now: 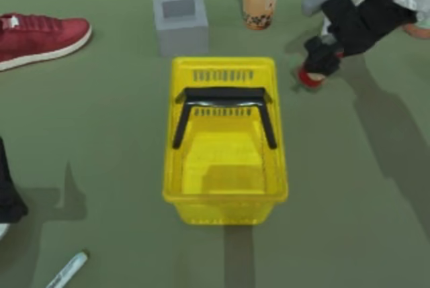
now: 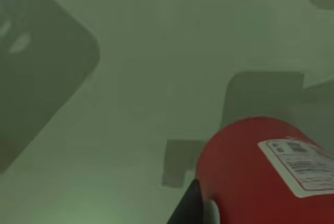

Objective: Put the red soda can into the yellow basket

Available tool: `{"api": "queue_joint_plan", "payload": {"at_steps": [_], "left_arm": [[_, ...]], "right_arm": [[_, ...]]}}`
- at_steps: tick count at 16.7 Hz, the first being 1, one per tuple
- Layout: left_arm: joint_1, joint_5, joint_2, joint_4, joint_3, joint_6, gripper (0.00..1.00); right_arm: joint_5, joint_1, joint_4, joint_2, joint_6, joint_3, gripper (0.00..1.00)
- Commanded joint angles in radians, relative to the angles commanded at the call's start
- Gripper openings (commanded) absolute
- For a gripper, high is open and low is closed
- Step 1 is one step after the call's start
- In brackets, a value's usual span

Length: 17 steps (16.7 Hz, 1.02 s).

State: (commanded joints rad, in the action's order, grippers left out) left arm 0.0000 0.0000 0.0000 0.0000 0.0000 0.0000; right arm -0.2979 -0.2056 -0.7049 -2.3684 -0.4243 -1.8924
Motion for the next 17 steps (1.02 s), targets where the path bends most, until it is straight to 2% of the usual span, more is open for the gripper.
{"api": "queue_joint_plan", "payload": {"at_steps": [8, 11, 14, 17], "left_arm": [[0.000, 0.000, 0.000, 0.000, 0.000, 0.000, 1.00], [0.000, 0.000, 0.000, 0.000, 0.000, 0.000, 1.00], [0.000, 0.000, 0.000, 0.000, 0.000, 0.000, 1.00], [0.000, 0.000, 0.000, 0.000, 0.000, 0.000, 1.00]], "right_arm": [[-0.442, -0.067, 0.833, 0.129, 0.250, 0.307, 0.00], [-0.595, -0.090, 1.124, 0.190, 0.336, 0.422, 0.00], [-0.718, -0.109, 1.345, 0.246, 0.404, 0.515, 0.00], [-0.798, -0.121, 1.471, 0.287, 0.446, 0.575, 0.00]]}}
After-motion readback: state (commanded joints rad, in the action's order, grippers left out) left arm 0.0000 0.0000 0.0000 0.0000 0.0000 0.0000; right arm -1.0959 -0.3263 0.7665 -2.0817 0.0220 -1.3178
